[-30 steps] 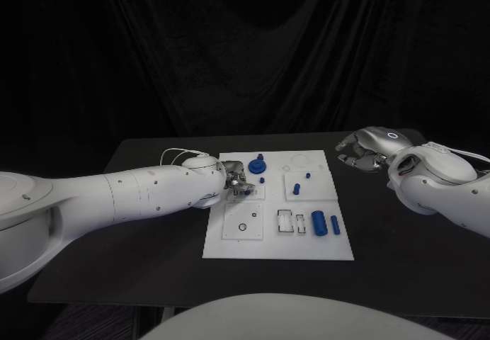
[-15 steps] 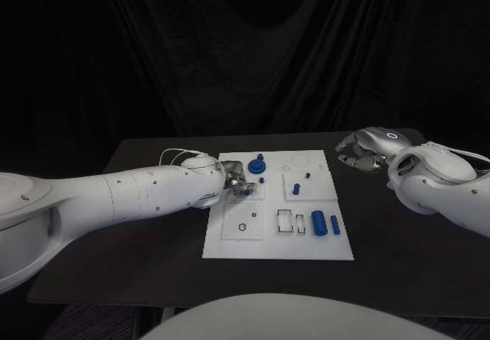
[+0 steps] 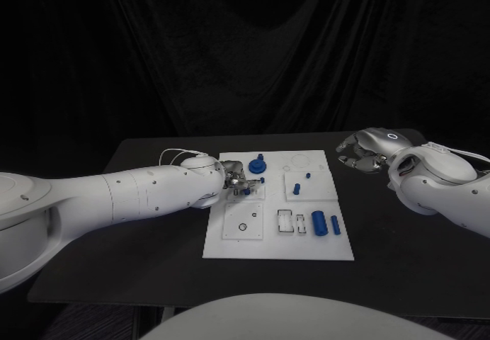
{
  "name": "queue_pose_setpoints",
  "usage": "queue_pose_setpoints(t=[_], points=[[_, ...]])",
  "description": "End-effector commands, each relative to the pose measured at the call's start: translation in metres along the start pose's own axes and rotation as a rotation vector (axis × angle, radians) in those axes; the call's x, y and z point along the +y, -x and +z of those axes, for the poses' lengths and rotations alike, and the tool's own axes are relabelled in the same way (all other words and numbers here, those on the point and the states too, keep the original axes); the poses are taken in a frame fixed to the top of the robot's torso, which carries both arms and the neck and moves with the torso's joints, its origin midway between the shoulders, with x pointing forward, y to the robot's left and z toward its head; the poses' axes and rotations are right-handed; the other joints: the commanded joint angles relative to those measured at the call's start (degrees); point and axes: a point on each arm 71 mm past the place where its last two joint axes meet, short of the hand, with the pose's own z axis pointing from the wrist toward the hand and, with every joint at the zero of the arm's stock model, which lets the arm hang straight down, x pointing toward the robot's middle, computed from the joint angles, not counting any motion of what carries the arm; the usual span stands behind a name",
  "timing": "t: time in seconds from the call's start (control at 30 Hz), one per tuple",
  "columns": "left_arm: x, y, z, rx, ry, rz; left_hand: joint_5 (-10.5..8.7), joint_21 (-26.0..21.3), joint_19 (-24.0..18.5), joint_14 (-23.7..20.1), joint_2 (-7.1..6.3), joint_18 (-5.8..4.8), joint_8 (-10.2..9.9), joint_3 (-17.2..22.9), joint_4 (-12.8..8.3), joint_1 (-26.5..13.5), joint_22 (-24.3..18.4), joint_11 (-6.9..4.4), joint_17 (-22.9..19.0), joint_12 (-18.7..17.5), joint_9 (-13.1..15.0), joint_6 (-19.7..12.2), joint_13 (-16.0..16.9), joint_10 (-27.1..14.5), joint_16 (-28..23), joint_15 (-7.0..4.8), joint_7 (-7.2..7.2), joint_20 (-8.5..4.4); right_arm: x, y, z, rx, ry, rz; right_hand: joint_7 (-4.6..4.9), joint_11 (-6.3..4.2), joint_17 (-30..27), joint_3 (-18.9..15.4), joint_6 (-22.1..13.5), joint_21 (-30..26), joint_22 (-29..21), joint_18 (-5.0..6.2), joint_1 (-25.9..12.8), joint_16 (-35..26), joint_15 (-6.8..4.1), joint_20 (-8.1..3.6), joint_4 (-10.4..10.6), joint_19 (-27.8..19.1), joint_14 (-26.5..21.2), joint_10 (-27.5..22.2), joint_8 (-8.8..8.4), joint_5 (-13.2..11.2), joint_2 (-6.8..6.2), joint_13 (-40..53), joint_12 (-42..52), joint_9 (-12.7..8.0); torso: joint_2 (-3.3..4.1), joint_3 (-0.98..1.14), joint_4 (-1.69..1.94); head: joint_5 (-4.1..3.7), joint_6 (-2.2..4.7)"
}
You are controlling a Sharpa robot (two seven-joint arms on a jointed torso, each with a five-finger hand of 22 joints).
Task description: Assemble the parts on the task board
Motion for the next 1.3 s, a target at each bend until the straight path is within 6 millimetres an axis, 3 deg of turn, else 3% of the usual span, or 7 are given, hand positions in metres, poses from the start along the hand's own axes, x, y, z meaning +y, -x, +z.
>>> queue_pose_setpoints(t=[0.03, 0.3, 0.47, 0.7, 0.9, 1.03, 1.3], points=[[0.0000, -0.0048, 0.0000, 0.007, -0.018, -0.006, -0.58, -0.29, 0.09, 5.95, 0.82, -0.54, -0.33, -1.14, 0.00, -1.26, 4.48, 0.23, 15.09, 0.20, 0.31, 0.43, 15.07, 5.96, 0.37, 0.17, 0.00, 0.25, -0.0011, -0.0015, -0.0004, 0.008, -0.014, -0.003, 0.10, 0.49, 15.00, 0.06, 0.31, -0.22, 10.41, 0.81, -0.46, 0.03, 0.50, -0.05, 0.26, -0.23, 6.00, 4.93, -0.31, 0.19, -0.09, 14.13, -0.39, -0.07, -0.02, 0.03, 0.04, -0.09, -0.01], [0.0014, -0.0037, -0.0005, -0.004, -0.032, -0.010, -0.59, -0.39, 0.07, 5.95, 2.35, -0.53, -0.27, -2.00, -0.01, -2.03, 4.51, 0.20, 15.09, 0.20, 0.75, 0.61, 15.07, 5.96, 0.37, 0.16, -0.05, 0.25, -0.0014, -0.0016, -0.0007, 0.010, -0.017, -0.003, 0.08, 0.47, 14.99, 0.12, 0.32, -0.18, 10.43, 0.80, -0.61, 0.01, 0.49, -0.05, 0.32, -0.21, 5.99, 4.93, -0.32, 0.31, -0.05, 14.13, -0.39, -0.10, -0.01, 0.03, -0.07, 0.00, -0.01], [0.0008, -0.0027, -0.0006, -0.015, -0.055, -0.014, 0.29, -0.50, 0.04, 5.95, 4.03, -0.51, 0.03, -2.53, -0.02, -2.19, 4.54, 0.14, 15.09, 0.20, 1.50, 0.86, 15.07, 5.96, 0.37, 0.12, -0.16, 0.22, -0.0012, -0.0017, -0.0009, 0.011, -0.018, -0.003, 0.06, 0.44, 14.98, 0.27, 0.34, -0.20, 10.42, 0.80, -0.61, 0.00, 0.47, -0.05, 0.28, -0.21, 5.99, 4.95, -0.31, 0.40, 0.07, 14.14, -0.37, -0.11, 0.04, 0.03, -0.08, 0.02, -0.01], [-0.0005, -0.0033, -0.0008, -0.007, -0.073, -0.011, 3.13, -0.77, -0.10, 5.95, 5.60, -0.46, 0.63, -2.98, -0.16, -0.43, 4.57, -0.01, 15.09, 0.20, 3.15, 1.05, 15.07, 5.96, 0.37, 0.01, -0.37, 0.12, -0.0011, -0.0018, -0.0011, 0.012, -0.019, -0.003, 0.04, 0.42, 14.95, 0.49, 0.36, -0.25, 10.41, 0.82, -0.55, -0.04, 0.45, -0.06, 0.18, -0.23, 5.98, 4.93, -0.31, 0.47, 0.21, 14.12, -0.40, -0.13, 0.03, 0.03, 0.01, 0.08, -0.01], [0.0001, -0.0039, -0.0007, 0.004, -0.074, -0.008, 6.02, -0.91, -0.11, 5.95, 6.05, -0.45, 0.97, -2.77, -0.35, 2.43, 4.71, -0.16, 15.09, 0.20, 4.38, 1.25, 15.07, 5.96, 0.37, -0.11, -0.57, 0.03, -0.0013, -0.0018, -0.0014, 0.013, -0.020, -0.003, 0.04, 0.41, 14.95, 0.59, 0.37, -0.28, 10.40, 0.82, -0.51, -0.04, 0.44, -0.07, 0.12, -0.24, 5.98, 4.91, -0.31, 0.49, 0.27, 14.11, -0.41, -0.15, 0.05, 0.01, 0.01, 0.13, -0.01], [0.0014, -0.0041, -0.0007, 0.008, -0.066, -0.007, 7.81, -0.95, -0.07, 5.95, 5.66, -0.46, 1.35, -2.34, -0.57, 4.66, 4.86, -0.38, 15.09, 0.20, 5.13, 1.90, 15.07, 5.96, 0.37, -0.28, -0.83, -0.11, -0.0014, -0.0019, -0.0017, 0.014, -0.021, -0.003, 0.04, 0.41, 14.95, 0.59, 0.37, -0.28, 10.40, 0.82, -0.51, -0.04, 0.44, -0.07, 0.12, -0.24, 5.98, 4.91, -0.31, 0.49, 0.27, 14.11, -0.41, -0.15, 0.03, 0.01, 0.02, 0.12, -0.01], [0.0028, -0.0041, -0.0009, 0.007, -0.055, -0.008, 8.15, -0.89, 0.13, 5.95, 4.74, -0.50, 2.71, -2.49, -0.34, 6.33, 5.16, -0.86, 15.09, 0.20, 6.60, 3.57, 15.07, 5.96, 0.37, -0.66, -1.40, -0.45, -0.0015, -0.0020, -0.0020, 0.017, -0.021, -0.003, 0.04, 0.40, 14.94, 0.69, 0.40, -0.27, 10.40, 0.82, -0.48, -0.06, 0.43, -0.07, 0.06, -0.24, 5.97, 4.90, -0.30, 0.50, 0.32, 14.10, -0.42, -0.15, 0.00, 0.02, 0.01, 0.06, -0.01]])
